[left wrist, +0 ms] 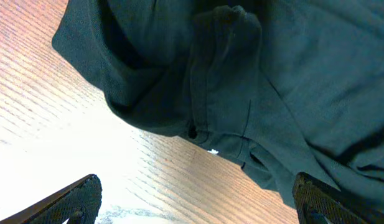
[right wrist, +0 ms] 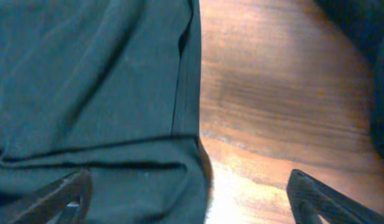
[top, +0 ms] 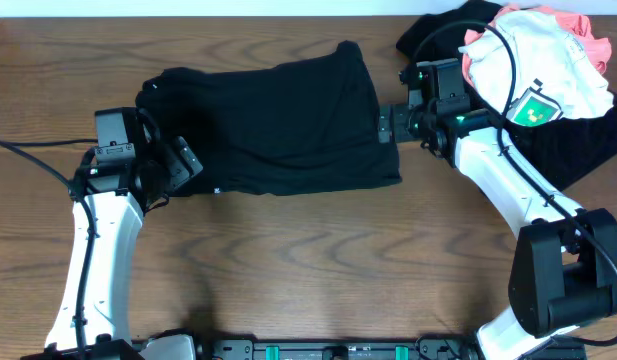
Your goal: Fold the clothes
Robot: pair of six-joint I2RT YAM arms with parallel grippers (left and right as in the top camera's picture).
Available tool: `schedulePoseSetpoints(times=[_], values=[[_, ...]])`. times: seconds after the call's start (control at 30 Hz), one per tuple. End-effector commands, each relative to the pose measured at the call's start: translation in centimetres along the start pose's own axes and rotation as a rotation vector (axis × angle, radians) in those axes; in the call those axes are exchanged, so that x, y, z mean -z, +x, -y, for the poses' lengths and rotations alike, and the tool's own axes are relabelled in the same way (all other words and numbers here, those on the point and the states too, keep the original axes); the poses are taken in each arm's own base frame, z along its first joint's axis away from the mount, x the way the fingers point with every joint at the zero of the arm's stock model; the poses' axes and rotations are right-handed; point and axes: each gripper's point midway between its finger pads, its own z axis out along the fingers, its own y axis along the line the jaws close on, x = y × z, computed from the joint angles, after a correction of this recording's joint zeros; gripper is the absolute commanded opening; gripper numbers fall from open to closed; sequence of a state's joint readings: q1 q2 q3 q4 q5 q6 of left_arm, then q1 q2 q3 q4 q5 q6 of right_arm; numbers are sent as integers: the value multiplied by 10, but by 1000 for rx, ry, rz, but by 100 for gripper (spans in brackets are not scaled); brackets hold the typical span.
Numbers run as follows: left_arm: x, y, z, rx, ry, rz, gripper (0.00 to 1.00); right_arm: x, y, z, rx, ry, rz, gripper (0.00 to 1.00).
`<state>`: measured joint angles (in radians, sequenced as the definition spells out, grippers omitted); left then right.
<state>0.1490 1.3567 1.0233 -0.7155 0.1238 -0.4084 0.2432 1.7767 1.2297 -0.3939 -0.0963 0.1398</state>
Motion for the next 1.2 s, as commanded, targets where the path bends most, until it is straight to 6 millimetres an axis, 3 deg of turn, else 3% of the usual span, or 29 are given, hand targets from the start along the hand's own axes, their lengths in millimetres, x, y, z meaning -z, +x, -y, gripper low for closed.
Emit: schedulePoseSetpoints(times=[0.0, 0.1, 0.17, 0.3, 0.4, 0.53, 0.63, 0.7, 0.93, 1.17], values=[[1, 0, -4, -39, -19, 3, 98, 10, -6, -8, -11, -67, 3, 89], [2, -3, -7, -48, -30, 16, 98, 15, 3, -40, 58, -205, -31, 75], [3, -10, -8, -35, -24, 42, 98, 18, 9, -67, 144, -294, -41, 72], [19, -36, -19, 26, 3, 144, 98, 21, 19, -129, 364, -386, -4, 72], [40, -54, -40, 100, 13, 231, 98, 27, 19, -178, 470, -441, 69, 76], [58, -63, -59, 172, 49, 275, 98, 34, 12, -233, 557, -517, 193, 75], [64, -66, -69, 215, 73, 285, 98, 27, 14, -262, 593, -559, 219, 72], [67, -70, -73, 236, 93, 294, 98, 17, 19, -280, 614, -579, 204, 74], [72, -75, -92, 291, 88, 316, 98, -18, 35, -351, 698, -644, 155, 65], [72, -75, -95, 299, 83, 319, 98, -38, 71, -381, 808, -634, 92, 62]])
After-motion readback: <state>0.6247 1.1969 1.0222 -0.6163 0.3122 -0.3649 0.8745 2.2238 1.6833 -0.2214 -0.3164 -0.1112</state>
